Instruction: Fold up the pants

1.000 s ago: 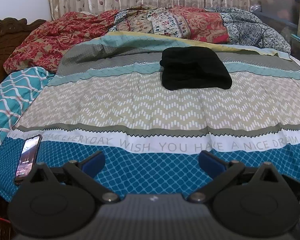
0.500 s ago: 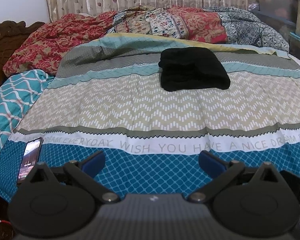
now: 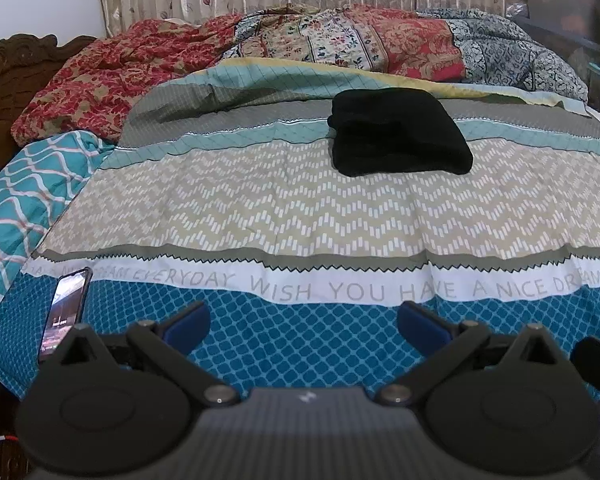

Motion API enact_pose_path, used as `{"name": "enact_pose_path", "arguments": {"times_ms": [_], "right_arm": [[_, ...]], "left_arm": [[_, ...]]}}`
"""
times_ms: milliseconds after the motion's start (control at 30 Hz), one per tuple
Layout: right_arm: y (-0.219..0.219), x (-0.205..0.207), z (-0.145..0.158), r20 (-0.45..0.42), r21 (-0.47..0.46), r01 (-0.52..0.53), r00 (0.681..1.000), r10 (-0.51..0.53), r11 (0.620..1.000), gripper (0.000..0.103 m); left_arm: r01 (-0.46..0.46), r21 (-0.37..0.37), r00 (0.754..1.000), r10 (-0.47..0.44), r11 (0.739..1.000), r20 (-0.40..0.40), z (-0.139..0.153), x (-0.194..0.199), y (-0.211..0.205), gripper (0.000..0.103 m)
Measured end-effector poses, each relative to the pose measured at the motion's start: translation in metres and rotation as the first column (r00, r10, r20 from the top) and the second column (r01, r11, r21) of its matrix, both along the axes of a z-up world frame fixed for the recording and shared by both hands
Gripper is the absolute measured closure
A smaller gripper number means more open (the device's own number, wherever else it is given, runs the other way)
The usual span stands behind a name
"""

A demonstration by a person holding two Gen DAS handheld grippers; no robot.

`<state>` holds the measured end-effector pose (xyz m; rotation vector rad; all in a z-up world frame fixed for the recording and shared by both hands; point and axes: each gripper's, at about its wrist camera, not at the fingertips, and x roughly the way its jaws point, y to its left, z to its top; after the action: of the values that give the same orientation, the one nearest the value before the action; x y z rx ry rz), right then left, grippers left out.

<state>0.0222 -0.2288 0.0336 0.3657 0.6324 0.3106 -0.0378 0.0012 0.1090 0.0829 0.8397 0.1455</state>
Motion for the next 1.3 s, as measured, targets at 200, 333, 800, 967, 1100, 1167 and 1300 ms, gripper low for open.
{"name": "enact_pose_path", "arguments": {"times_ms": [200, 333, 800, 967, 1100, 1167, 1300], "right_arm": [[0.002, 0.0, 0.001, 0.007, -0.009, -0.001, 1.0, 0.001, 1.0, 0.005], [0.003, -0.001, 0.002, 0.014, -0.017, -0.005, 1.0, 0.005, 1.0, 0.005], [0.005, 0.0, 0.002, 0.01, -0.026, -0.011, 1.0, 0.011, 1.0, 0.005], [0.006, 0.001, 0.004, 0.01, -0.039, -0.016, 1.0, 0.016, 0.999, 0.005], [0.005, 0.002, 0.006, 0.01, -0.041, -0.012, 1.0, 0.012, 0.999, 0.005], [0.003, 0.003, 0.008, 0.015, -0.043, -0.008, 1.0, 0.009, 0.999, 0.005], [-0.001, 0.004, 0.013, 0.029, -0.04, 0.004, 1.0, -0.003, 0.999, 0.005]], "left_arm": [[0.004, -0.005, 1.0, -0.004, 1.0, -0.015, -0.003, 0.001, 0.0, 0.0], [-0.004, -0.009, 1.0, 0.004, 1.0, -0.029, -0.006, 0.001, 0.0, 0.0], [-0.018, 0.025, 0.999, 0.018, 1.0, -0.026, -0.005, 0.001, 0.0, 0.0], [-0.02, 0.03, 1.0, 0.02, 0.999, -0.02, -0.003, 0.0, 0.0, 0.0], [-0.008, 0.023, 1.0, 0.008, 1.0, -0.016, 0.0, -0.002, -0.002, 0.0], [-0.004, 0.019, 1.0, 0.005, 1.0, -0.021, 0.002, -0.002, -0.003, 0.0], [0.0, -0.004, 0.999, 0.0, 1.0, -0.034, 0.003, -0.003, -0.004, 0.0]]}}
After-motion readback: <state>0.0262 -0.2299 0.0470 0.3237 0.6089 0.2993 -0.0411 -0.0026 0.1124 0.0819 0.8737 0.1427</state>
